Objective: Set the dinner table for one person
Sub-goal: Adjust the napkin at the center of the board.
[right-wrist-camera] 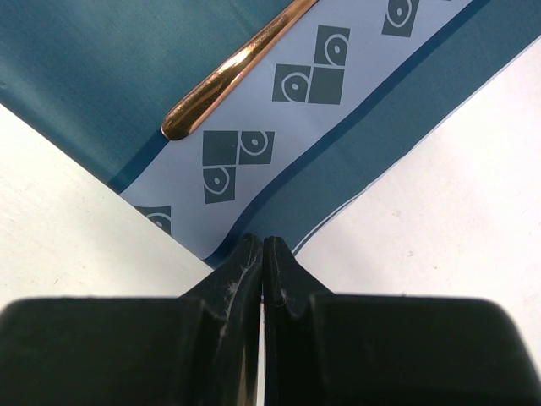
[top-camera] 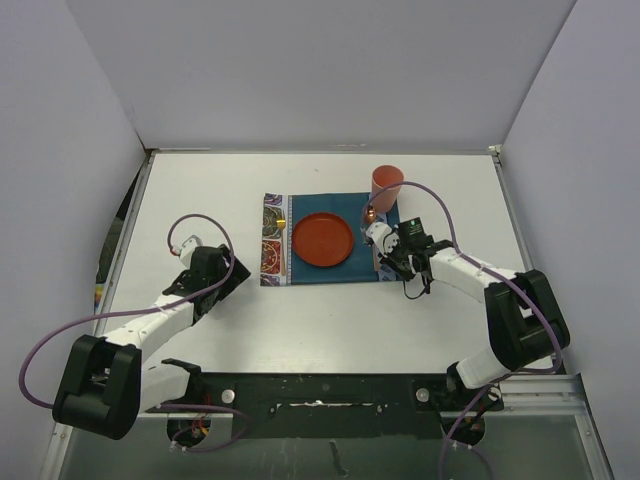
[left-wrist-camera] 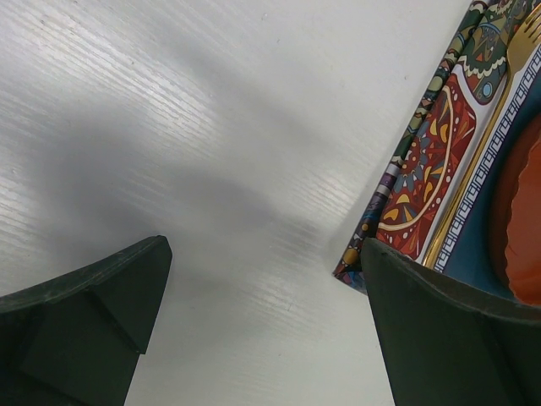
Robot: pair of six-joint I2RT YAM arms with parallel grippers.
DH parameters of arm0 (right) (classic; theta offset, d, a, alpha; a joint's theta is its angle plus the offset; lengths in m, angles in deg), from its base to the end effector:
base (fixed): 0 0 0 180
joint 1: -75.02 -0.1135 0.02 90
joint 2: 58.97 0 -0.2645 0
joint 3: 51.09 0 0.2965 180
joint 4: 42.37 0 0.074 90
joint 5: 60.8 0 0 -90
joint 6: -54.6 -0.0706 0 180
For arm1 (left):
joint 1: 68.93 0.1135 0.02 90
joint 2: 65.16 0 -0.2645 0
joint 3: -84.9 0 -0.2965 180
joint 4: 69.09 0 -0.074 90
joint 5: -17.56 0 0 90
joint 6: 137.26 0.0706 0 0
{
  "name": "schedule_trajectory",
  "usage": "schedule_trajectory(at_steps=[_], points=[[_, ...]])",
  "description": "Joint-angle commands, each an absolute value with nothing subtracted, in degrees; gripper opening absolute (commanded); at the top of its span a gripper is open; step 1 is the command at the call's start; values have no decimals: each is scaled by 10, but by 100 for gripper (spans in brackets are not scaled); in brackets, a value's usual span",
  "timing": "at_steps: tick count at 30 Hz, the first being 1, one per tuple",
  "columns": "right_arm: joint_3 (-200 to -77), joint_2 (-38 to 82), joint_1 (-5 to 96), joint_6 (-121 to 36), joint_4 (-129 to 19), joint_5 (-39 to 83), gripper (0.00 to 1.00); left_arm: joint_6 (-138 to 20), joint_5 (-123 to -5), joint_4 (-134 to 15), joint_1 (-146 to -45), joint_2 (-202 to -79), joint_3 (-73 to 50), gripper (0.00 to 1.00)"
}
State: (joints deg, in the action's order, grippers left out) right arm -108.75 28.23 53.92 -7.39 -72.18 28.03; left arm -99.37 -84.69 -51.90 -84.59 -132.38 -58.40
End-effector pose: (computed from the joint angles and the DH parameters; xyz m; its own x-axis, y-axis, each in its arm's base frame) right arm 0.3155 0.1233 0.1071 -0.5350 -0.7097 -0.4583 -0.7033 0.6747 -0.2239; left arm 0.2633 -0.0582 0.1010 -0.5371 -0.6504 -0.5371 -0.4846 0.7591 -0.4346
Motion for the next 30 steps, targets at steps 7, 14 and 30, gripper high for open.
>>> schedule_trajectory(at_steps=[7, 14, 30], points=[[-1109, 258, 531, -80, -727, 263, 0, -1000, -843, -549, -843, -1321, -573, 98], [-1118, 274, 529, -83, -740, 260, 0, -996, -838, -531, -838, -1332, -559, 98], [-1151, 313, 498, -99, -797, 265, 0, -991, -807, -481, -817, -1367, -514, 98]])
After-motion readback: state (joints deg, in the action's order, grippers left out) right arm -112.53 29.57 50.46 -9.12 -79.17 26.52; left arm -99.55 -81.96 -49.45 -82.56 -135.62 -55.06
